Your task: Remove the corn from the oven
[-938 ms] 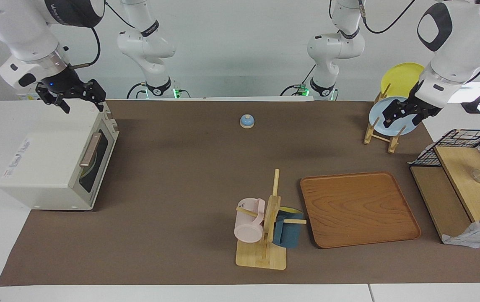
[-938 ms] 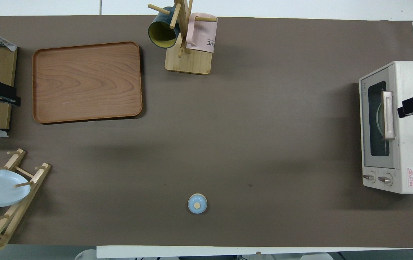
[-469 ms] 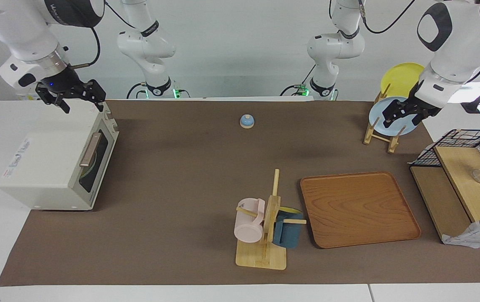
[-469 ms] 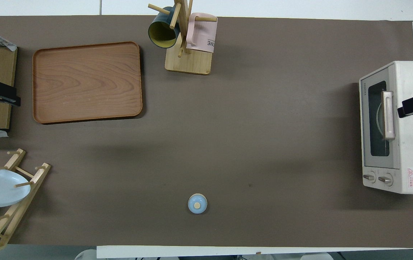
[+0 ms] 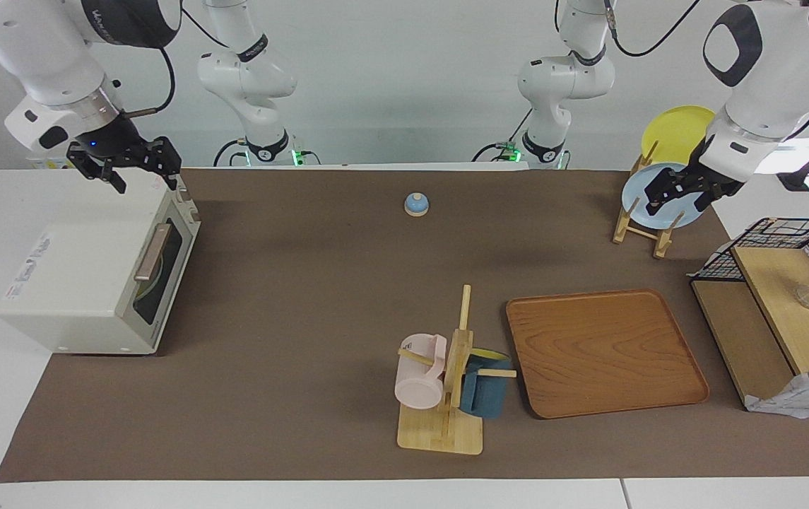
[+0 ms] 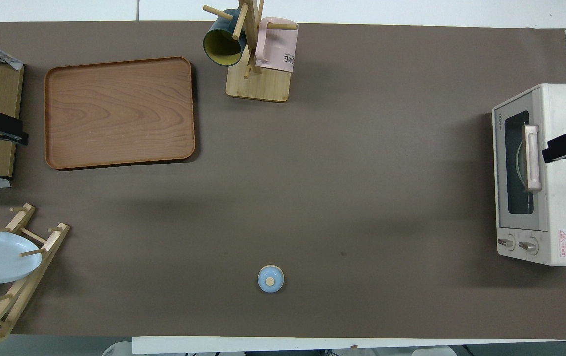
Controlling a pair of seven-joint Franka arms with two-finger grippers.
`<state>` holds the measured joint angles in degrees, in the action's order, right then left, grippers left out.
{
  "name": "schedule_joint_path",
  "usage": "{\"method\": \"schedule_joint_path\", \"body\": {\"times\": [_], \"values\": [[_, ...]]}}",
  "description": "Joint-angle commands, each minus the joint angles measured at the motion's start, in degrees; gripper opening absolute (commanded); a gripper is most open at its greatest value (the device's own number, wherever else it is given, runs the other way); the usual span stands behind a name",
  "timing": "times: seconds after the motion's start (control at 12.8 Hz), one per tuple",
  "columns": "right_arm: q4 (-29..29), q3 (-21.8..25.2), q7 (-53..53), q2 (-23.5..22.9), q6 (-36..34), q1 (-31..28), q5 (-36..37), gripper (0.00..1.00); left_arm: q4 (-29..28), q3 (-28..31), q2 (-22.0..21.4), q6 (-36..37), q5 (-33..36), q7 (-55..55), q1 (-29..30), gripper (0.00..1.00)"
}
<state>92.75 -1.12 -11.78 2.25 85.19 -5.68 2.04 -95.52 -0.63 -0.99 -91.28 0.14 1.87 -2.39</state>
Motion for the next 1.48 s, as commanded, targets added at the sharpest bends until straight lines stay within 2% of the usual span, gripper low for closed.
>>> {"method": "schedule_joint_path", "body": {"times": [0.0, 0.23, 0.55, 1.09, 1.41], "values": [[6.72, -0.20, -3.95, 1.26, 8.46, -0.38, 2.09, 0.00, -0.01, -0.51, -0.51, 1.10, 0.21, -0.55, 0.72, 1.00], [11.48, -0.29, -4.57, -0.66, 14.55, -0.21, 8.84, 0.00, -0.01, -0.51, -0.51, 1.10, 0.30, -0.55, 0.72, 1.00], [16.05, -0.20, -5.27, -2.16, 19.83, -0.99, 9.30, 0.00, -0.01, -0.51, -0.51, 1.10, 0.21, -0.55, 0.72, 1.00], [20.01, -0.20, -7.30, -2.25, 23.70, -2.75, 10.27, 0.00, -0.01, -0.51, -0.51, 1.10, 0.21, -0.55, 0.72, 1.00], [20.19, -0.29, -3.98, -5.75, 28.53, 0.57, 9.92, 0.00, -0.01, -0.51, -0.51, 1.10, 0.21, -0.55, 0.72, 1.00]]}}
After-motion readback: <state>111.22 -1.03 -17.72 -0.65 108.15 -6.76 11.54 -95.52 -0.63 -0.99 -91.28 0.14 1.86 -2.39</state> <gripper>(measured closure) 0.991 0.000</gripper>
